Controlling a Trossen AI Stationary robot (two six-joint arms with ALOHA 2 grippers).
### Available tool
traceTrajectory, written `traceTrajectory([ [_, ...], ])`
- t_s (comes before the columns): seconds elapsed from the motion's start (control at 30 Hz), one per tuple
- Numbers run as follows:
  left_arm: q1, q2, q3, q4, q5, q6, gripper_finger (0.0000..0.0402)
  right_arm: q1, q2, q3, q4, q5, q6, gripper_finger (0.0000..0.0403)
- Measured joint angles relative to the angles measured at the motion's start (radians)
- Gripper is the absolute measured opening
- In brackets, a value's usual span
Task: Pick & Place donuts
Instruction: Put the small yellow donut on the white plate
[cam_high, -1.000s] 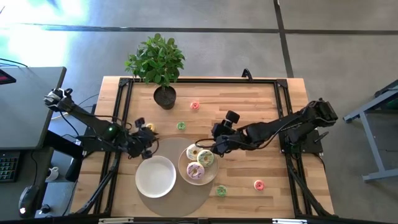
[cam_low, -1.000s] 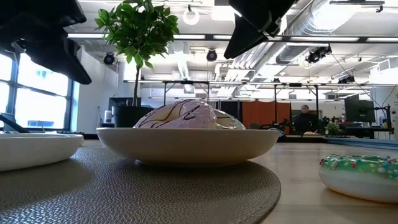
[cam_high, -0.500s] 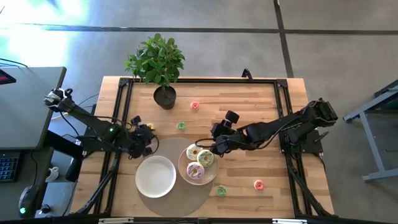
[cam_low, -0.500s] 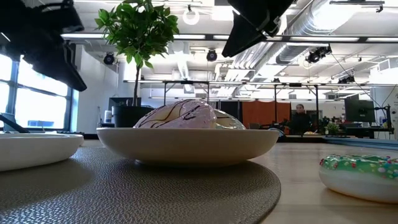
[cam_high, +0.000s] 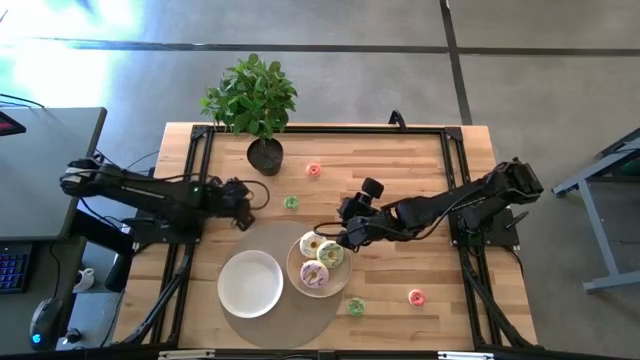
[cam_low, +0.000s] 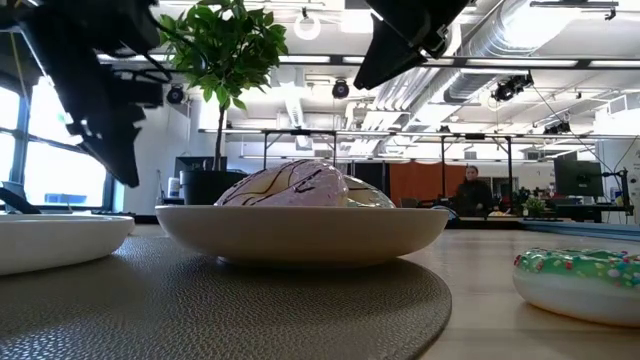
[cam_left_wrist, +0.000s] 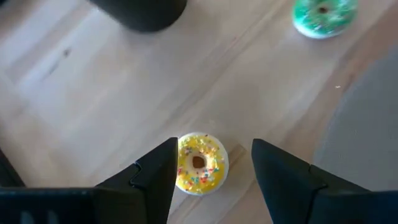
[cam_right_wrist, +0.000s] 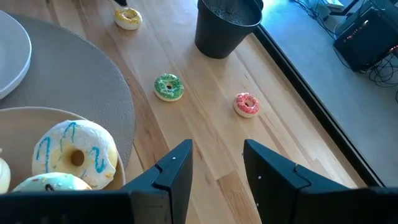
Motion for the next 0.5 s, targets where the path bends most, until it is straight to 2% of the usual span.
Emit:
traceTrajectory([
  [0.17,0.044,0.099,0.0,0.001,0.051,-0.04,0.0201,0.001,0.0,0.0,0.0,-0.012,0.001,0.0139],
  [0.5,0.041,0.285,0.0,0.061,0.072,-0.07,0.0199,0.001,0.0,0.0,0.003,-0.048,0.015,0.0139],
])
